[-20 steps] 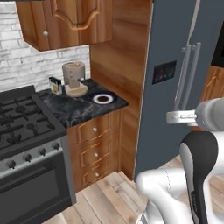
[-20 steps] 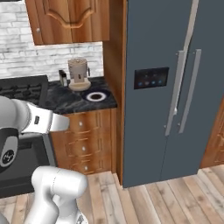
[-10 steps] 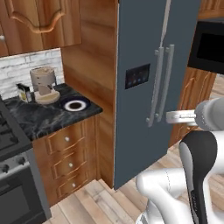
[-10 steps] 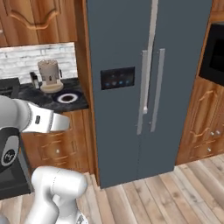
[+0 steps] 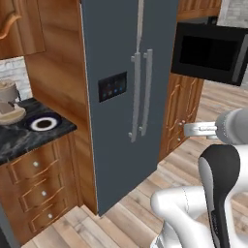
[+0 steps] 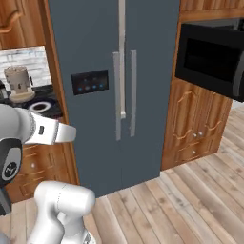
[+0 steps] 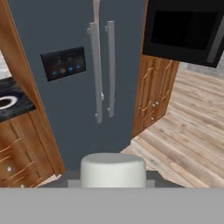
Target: Pick the marshmallow from the counter and place it in the microwave. Then turn on the microwave.
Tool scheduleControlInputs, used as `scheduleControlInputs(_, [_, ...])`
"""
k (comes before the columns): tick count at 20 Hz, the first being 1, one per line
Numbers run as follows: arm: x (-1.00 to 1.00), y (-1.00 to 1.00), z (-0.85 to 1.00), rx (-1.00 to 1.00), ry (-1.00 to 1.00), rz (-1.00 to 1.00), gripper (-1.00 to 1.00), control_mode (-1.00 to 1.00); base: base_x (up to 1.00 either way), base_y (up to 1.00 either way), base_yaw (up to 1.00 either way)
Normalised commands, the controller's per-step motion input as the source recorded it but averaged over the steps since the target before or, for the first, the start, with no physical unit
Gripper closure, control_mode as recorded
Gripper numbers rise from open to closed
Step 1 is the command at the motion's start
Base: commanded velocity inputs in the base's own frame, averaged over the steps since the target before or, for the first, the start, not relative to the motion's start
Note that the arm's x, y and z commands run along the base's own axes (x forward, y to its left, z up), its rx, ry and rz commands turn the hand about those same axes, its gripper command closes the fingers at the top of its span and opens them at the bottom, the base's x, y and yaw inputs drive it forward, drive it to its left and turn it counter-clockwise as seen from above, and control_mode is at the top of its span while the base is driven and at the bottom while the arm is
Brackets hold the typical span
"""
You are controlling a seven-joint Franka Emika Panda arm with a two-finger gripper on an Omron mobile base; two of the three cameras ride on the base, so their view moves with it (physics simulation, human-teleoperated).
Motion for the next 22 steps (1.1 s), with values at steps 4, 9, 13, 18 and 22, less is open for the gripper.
scheduleControlInputs(4, [0.00,0.00,0.00,0.00,0.00,0.00,1.00,1.00,-0.28,-0.68,-0.22])
scheduleControlInputs(9, [0.00,0.00,0.00,0.00,0.00,0.00,1.00,1.00,-0.27,-0.70,-0.20])
scheduleControlInputs(13, [0.00,0.00,0.00,0.00,0.00,0.00,1.00,1.00,-0.27,-0.67,-0.21])
scheduleControlInputs(18, [0.00,0.00,0.00,0.00,0.00,0.00,1.00,1.00,-0.35,-0.57,-0.18])
scheduleControlInputs(22, [0.00,0.00,0.00,0.00,0.00,0.00,1.00,1.00,-0.28,-0.53,-0.18])
